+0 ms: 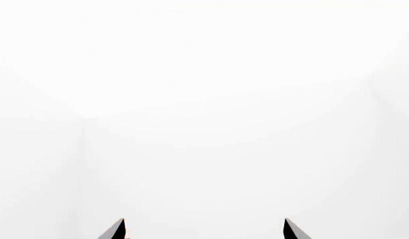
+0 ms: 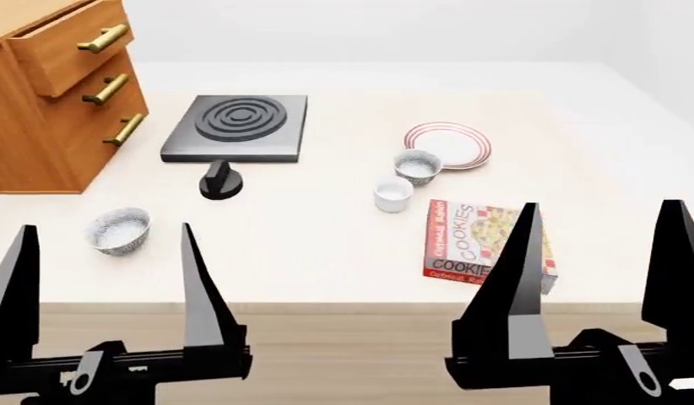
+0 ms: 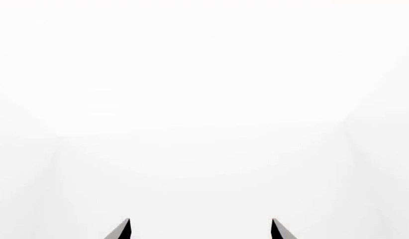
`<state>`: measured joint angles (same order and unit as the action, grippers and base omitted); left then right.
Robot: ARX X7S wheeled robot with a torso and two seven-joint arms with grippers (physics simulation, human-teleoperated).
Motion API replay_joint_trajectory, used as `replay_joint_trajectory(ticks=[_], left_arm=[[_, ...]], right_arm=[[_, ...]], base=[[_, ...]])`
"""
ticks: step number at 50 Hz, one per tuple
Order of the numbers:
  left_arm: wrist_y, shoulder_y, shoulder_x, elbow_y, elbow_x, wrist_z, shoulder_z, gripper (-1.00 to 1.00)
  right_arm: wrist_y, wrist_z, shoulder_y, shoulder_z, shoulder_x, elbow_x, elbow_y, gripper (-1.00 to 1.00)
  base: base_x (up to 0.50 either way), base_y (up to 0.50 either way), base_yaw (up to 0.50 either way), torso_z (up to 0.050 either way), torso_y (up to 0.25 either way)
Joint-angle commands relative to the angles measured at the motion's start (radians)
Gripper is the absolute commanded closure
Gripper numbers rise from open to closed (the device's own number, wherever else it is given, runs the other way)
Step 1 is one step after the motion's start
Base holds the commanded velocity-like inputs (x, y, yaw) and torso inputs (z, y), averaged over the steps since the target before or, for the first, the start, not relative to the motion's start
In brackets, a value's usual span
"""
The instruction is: Pick the akita bowl between the plate and the ramekin and place it on the plate.
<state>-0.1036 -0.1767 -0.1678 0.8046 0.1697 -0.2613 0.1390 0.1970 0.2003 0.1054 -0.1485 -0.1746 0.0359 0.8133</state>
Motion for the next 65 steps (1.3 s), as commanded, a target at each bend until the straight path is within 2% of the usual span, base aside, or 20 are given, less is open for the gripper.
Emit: replay_joint_trajectory(ticks=[1, 22, 24, 26, 27, 29, 31, 65], left_arm=[[-0.01, -0.004, 0.008, -0.002, 0.003, 0.014, -0.018, -1.0], [-0.001, -0.004, -0.009, 0.002, 0.006, -0.003, 0.0, -1.0], [-0.001, -0.004, -0.01, 0.0, 0.007, -0.004, 0.004, -1.0], [-0.001, -0.004, -0.012, -0.001, 0.007, -0.006, 0.005, -1.0], [0.0, -0.005, -0.013, 0.0, 0.006, -0.006, 0.006, -1.0], [0.002, -0.004, -0.014, 0.001, 0.005, -0.008, 0.006, -1.0], [0.002, -0.003, -0.016, 0.001, 0.004, -0.009, 0.007, -1.0], [0.01, 0.005, -0.039, -0.003, 0.003, -0.035, 0.025, -1.0]], right_arm=[[0.009, -0.008, 0.002, 0.015, 0.008, -0.016, 0.003, -1.0], [-0.003, 0.012, -0.005, 0.002, -0.01, -0.024, -0.007, -1.0], [-0.092, 0.005, -0.017, -0.02, -0.008, -0.079, -0.003, -1.0], [-0.071, 0.0, -0.016, -0.027, -0.004, -0.02, -0.005, -1.0], [-0.148, -0.016, -0.025, -0.041, -0.016, -0.013, 0.012, -1.0], [-0.12, -0.016, -0.022, -0.047, -0.016, -0.014, 0.016, -1.0], [-0.114, -0.017, -0.023, -0.054, -0.028, -0.067, 0.013, -1.0], [-0.114, 0.014, -0.029, -0.066, -0.048, -0.074, -0.004, -1.0]], base=[[0.0, -0.5, 0.0, 0.0, 0.0], [0.0, -0.5, 0.0, 0.0, 0.0], [0.0, -0.25, 0.0, 0.0, 0.0], [0.0, 0.0, 0.0, 0.0, 0.0], [0.0, 0.0, 0.0, 0.0, 0.0], [0.0, 0.0, 0.0, 0.0, 0.0], [0.5, 0.0, 0.0, 0.0, 0.0], [0.5, 0.0, 0.0, 0.0, 0.0]])
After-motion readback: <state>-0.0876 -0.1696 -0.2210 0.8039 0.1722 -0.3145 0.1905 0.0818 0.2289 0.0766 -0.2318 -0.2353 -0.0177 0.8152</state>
